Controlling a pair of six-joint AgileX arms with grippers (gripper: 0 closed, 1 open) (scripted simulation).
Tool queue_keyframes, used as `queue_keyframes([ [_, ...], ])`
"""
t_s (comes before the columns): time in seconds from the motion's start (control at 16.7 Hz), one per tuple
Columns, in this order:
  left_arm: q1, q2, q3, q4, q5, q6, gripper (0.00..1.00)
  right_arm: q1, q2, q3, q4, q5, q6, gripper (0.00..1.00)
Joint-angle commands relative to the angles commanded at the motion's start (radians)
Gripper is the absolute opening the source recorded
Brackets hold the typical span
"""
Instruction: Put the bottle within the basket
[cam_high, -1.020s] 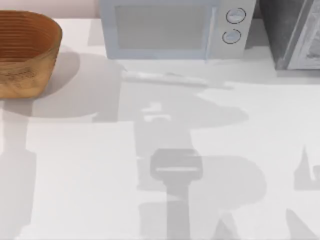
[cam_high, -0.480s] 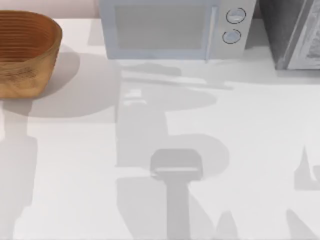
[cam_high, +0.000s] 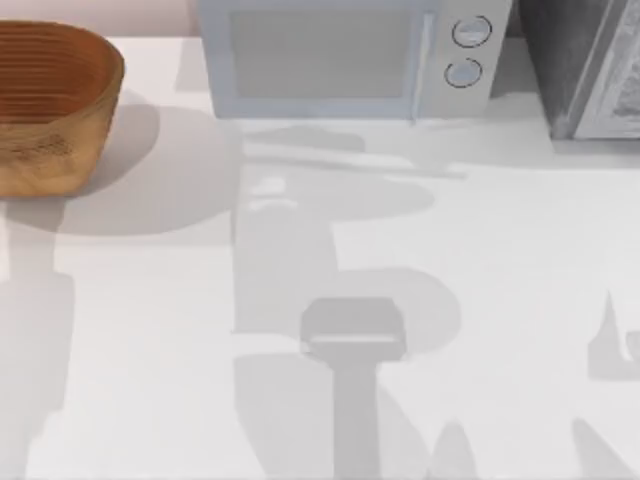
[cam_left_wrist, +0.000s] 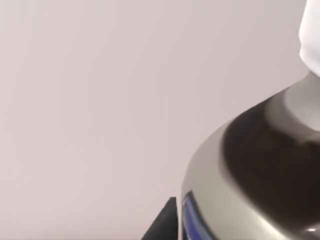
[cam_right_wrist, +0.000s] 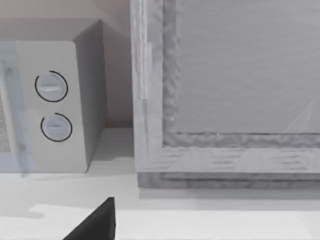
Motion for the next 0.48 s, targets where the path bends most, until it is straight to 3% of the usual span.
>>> queue_keyframes([
  [0.42, 0.0, 0.0, 0.0, 0.0, 0.0, 0.0, 0.98, 0.0, 0.0, 0.0, 0.0, 0.0, 0.0, 1.0],
  [0.48, 0.0, 0.0, 0.0, 0.0, 0.0, 0.0, 1.0, 0.0, 0.0, 0.0, 0.0, 0.0, 0.0, 1.0],
])
